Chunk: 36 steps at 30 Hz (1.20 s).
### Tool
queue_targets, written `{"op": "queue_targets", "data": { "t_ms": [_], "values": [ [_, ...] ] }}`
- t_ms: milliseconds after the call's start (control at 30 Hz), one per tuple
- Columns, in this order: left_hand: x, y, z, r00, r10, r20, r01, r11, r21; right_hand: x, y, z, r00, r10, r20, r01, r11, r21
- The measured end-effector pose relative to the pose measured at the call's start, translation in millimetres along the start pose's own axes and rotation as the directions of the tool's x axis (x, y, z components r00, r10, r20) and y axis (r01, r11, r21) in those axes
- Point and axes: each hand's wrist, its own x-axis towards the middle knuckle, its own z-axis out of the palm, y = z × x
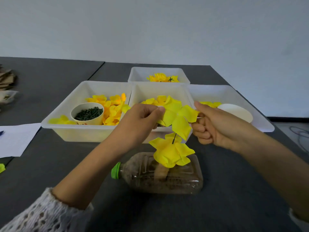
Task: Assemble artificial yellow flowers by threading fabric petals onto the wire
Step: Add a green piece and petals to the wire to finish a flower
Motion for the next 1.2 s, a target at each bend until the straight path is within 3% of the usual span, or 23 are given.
{"op": "queue_targets", "data": {
  "t_ms": [167, 300, 500, 633, 933, 1200],
  "values": [
    [0, -3, 2, 1.000, -0.026, -0.004, 0.026, 0.999, 0.024, -1, 12, -2, 0.998, -0.060, 0.014, 0.060, 0.998, -0.005],
    [3, -6, 2, 0.995, -0.090, -0.033, 0.091, 0.995, 0.037, 1, 21, -2, 0.994, -0.086, -0.064, 0.078, 0.990, -0.116],
    [-5, -8, 7, 0.993, -0.112, 0.047, 0.110, 0.993, 0.052, 9, 31, -6, 0.978, -0.118, -0.174, 0.097, 0.988, -0.124],
    [-13, -10, 6, 0.995, -0.055, 0.080, 0.058, 0.998, -0.030, 12, 32, -2, 0.974, -0.143, -0.177, 0.121, 0.984, -0.131],
    [-21, -16, 6, 0.994, -0.019, 0.112, 0.004, 0.992, 0.128, 13, 32, 7, 0.965, -0.184, -0.189, 0.132, 0.957, -0.258],
    [-25, -12, 7, 0.994, 0.107, 0.021, -0.109, 0.986, 0.124, 12, 30, -1, 0.949, -0.254, -0.189, 0.206, 0.948, -0.241]
  ]
}}
